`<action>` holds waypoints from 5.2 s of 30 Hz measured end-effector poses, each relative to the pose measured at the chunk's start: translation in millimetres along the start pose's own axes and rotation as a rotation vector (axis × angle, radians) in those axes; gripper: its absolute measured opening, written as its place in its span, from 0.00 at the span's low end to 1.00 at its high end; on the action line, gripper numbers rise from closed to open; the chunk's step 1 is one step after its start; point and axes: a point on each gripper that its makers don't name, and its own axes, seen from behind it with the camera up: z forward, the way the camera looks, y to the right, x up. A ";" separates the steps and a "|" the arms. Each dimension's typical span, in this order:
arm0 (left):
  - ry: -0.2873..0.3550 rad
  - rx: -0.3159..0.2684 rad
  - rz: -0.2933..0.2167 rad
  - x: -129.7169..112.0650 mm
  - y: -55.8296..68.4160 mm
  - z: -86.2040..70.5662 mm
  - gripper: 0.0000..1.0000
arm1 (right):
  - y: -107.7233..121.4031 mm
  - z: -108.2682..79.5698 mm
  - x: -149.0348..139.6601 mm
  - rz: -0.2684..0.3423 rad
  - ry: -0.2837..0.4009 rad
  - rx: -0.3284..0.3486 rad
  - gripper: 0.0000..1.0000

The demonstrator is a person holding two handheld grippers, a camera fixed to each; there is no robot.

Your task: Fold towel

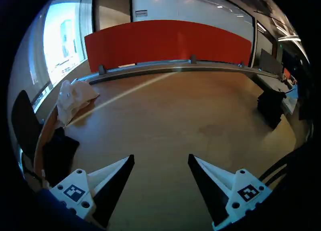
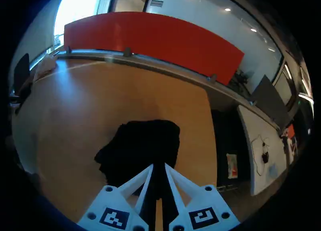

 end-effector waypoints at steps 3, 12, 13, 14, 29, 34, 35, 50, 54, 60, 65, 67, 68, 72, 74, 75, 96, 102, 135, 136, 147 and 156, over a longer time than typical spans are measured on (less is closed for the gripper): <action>-0.001 0.003 -0.002 -0.6 -1.7 -0.6 1.00 | 3.3 3.0 -12.2 0.018 -0.022 -0.009 0.05; -0.005 0.009 0.001 -1.2 -3.7 -0.9 1.00 | 9.2 15.8 -51.0 0.077 -0.098 -0.023 0.05; -0.006 0.009 0.001 -1.2 -3.5 -0.8 1.00 | 9.3 17.6 -55.5 0.084 -0.105 -0.024 0.05; -0.006 0.009 0.002 -1.1 -3.4 -0.7 1.00 | 9.5 19.2 -59.4 0.090 -0.112 -0.024 0.05; -0.013 0.021 0.003 -2.0 -7.2 -1.1 1.00 | 6.6 45.7 -101.3 0.193 -0.198 -0.048 0.05; -0.015 0.023 0.006 -2.6 -7.4 -1.7 1.00 | 4.3 50.7 -105.9 0.191 -0.212 -0.054 0.05; -0.015 0.022 0.007 -2.4 -7.2 -1.8 1.00 | 4.3 51.0 -105.9 0.190 -0.212 -0.055 0.05; -0.013 0.022 0.002 -2.6 -7.3 -1.9 1.00 | 2.9 38.6 -97.3 0.160 -0.157 -0.094 0.23; -0.013 0.018 0.000 -2.7 -6.5 -1.6 1.00 | 2.2 33.2 -97.3 0.142 -0.147 -0.107 0.33; -0.009 0.012 0.006 -1.4 -3.5 -1.8 1.00 | 0.2 28.3 -96.4 0.134 -0.138 -0.113 0.44; -0.006 0.011 0.003 -1.9 -3.8 -3.2 1.00 | 1.3 23.1 -92.7 0.136 -0.118 -0.131 0.74; -0.004 0.011 0.000 -1.8 -4.6 -3.8 1.00 | 0.9 21.0 -91.1 0.138 -0.110 -0.135 0.83; -0.003 0.011 -0.001 -1.6 -5.0 -4.1 1.00 | 0.7 20.1 -90.4 0.140 -0.106 -0.135 0.87; 0.002 0.013 -0.003 -0.4 -6.6 -5.0 1.00 | -0.3 16.4 -86.8 0.154 -0.088 -0.140 0.94; 0.005 0.013 -0.005 0.7 -6.9 -5.5 1.00 | -1.9 14.8 -84.2 0.161 -0.077 -0.139 0.97; 0.007 0.013 -0.005 1.1 -7.1 -5.8 1.00 | -2.7 14.0 -82.9 0.164 -0.071 -0.138 0.98; 0.031 0.009 -0.011 6.2 -9.0 -10.3 1.00 | -10.5 -14.1 -23.5 0.217 0.166 -0.184 1.00; 0.038 0.010 -0.012 8.7 -10.1 -11.3 1.00 | -5.7 -25.2 4.6 0.258 0.275 -0.222 1.00; 0.227 0.053 -0.066 71.5 -38.6 -9.5 1.00 | -18.9 -73.3 126.5 0.296 0.671 -0.252 1.00; 0.254 0.061 -0.071 80.5 -42.5 -11.2 1.00 | -21.1 -73.3 128.1 0.291 0.673 -0.250 1.00; 0.572 0.157 -0.084 168.0 -79.5 -46.4 1.00 | -37.8 -76.4 141.7 0.258 0.682 -0.229 1.00; 0.587 0.158 -0.073 176.1 -84.3 -48.0 0.99 | -58.1 -90.9 166.3 0.249 0.725 -0.198 1.00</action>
